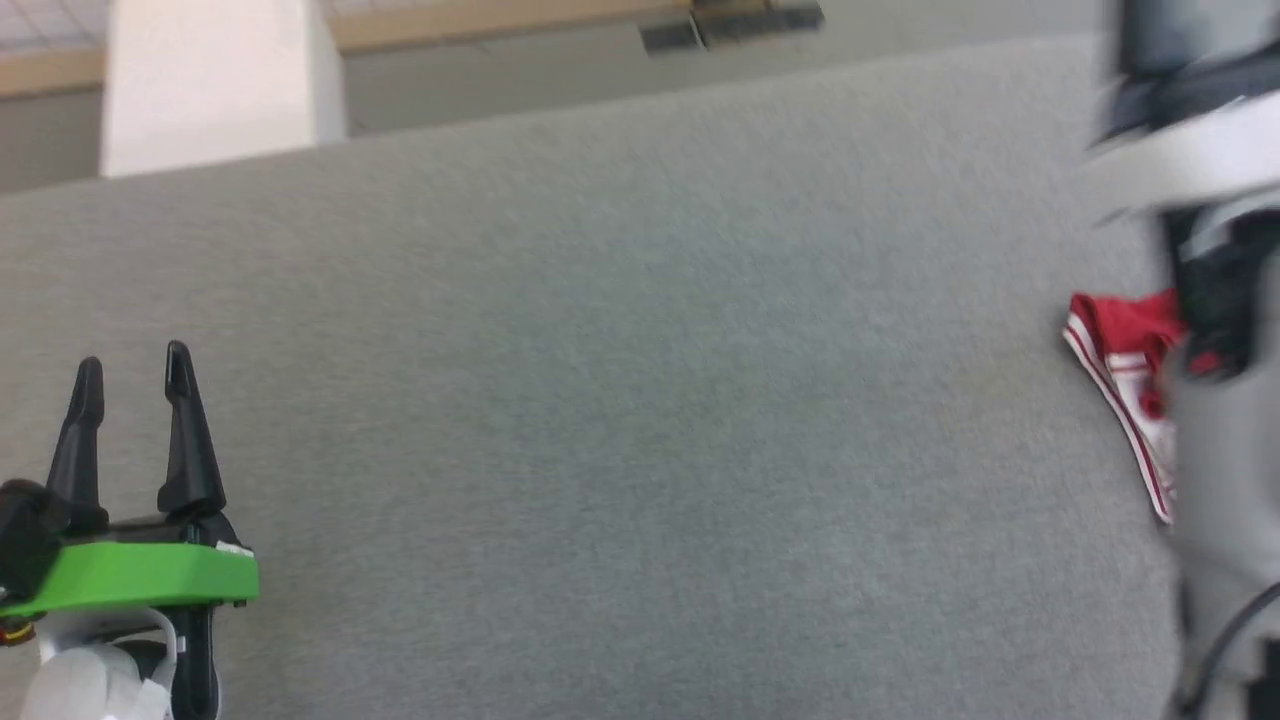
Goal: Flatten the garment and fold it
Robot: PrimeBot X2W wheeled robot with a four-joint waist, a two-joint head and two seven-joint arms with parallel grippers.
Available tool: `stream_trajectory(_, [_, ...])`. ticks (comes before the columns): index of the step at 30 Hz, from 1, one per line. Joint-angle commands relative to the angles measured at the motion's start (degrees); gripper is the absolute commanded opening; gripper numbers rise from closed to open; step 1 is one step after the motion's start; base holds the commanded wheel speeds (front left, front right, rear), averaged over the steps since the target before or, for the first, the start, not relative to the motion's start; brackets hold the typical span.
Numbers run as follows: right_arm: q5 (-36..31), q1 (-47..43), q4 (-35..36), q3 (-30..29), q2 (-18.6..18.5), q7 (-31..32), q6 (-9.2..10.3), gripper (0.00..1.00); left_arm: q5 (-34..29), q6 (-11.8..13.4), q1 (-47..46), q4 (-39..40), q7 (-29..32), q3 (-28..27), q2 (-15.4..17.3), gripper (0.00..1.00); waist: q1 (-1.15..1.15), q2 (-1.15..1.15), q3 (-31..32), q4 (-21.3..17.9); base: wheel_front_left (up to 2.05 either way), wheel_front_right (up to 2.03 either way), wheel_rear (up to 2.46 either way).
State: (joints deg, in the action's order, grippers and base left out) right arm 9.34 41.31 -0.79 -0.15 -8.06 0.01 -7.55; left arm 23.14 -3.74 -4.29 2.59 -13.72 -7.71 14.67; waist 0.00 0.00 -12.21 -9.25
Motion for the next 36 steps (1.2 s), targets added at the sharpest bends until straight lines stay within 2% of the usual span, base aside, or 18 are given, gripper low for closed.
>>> stream_trajectory(1, [-0.8,-2.2,-0.8,1.0,1.5,-2.9,0.06,1.0,0.2,0.6,0.8,-0.2,-0.3,-0.2,-0.4,1.0,0.0,0.0,5.8,5.0,0.0,0.0,0.0])
stream_trajectory(5, [-1.2,-6.6,-3.9,-0.4,4.6,-9.8,0.06,1.0,0.4,1.4,1.0,-0.4,-0.5,-0.1,-1.6,1.0,0.0,0.0,8.1,7.1,0.0,0.0,0.0])
stream_trajectory(11, [1.9,-14.5,-8.4,-0.9,5.1,-14.2,0.06,1.0,0.6,2.0,1.1,-1.5,-0.7,1.1,-3.7,1.0,0.0,0.0,10.8,10.2,0.0,0.0,0.0])
stream_trajectory(16, [3.9,-22.1,-10.9,-0.7,5.2,-14.9,0.06,1.0,0.1,2.5,2.1,-2.6,-0.8,2.3,-5.0,1.0,0.0,0.0,13.2,11.8,0.0,0.0,0.0])
stream_trajectory(24, [4.9,-32.4,-9.0,-1.2,5.2,-15.0,0.06,1.0,-2.2,2.5,3.2,-5.7,-0.9,6.0,-6.6,1.0,0.0,0.0,14.1,12.1,0.0,0.0,0.0])
stream_trajectory(30, [4.1,-36.1,-8.7,-0.4,5.2,-15.0,0.06,1.0,-5.0,2.9,3.4,-9.9,-1.1,8.8,-7.1,1.0,0.0,0.0,13.6,11.2,0.0,0.0,0.0])
stream_trajectory(36, [2.3,-37.8,-9.6,-0.2,5.2,-15.0,0.06,1.0,-8.7,5.1,2.7,-13.4,-1.2,10.5,-7.3,1.0,0.0,0.0,12.4,10.8,0.0,0.0,0.0])
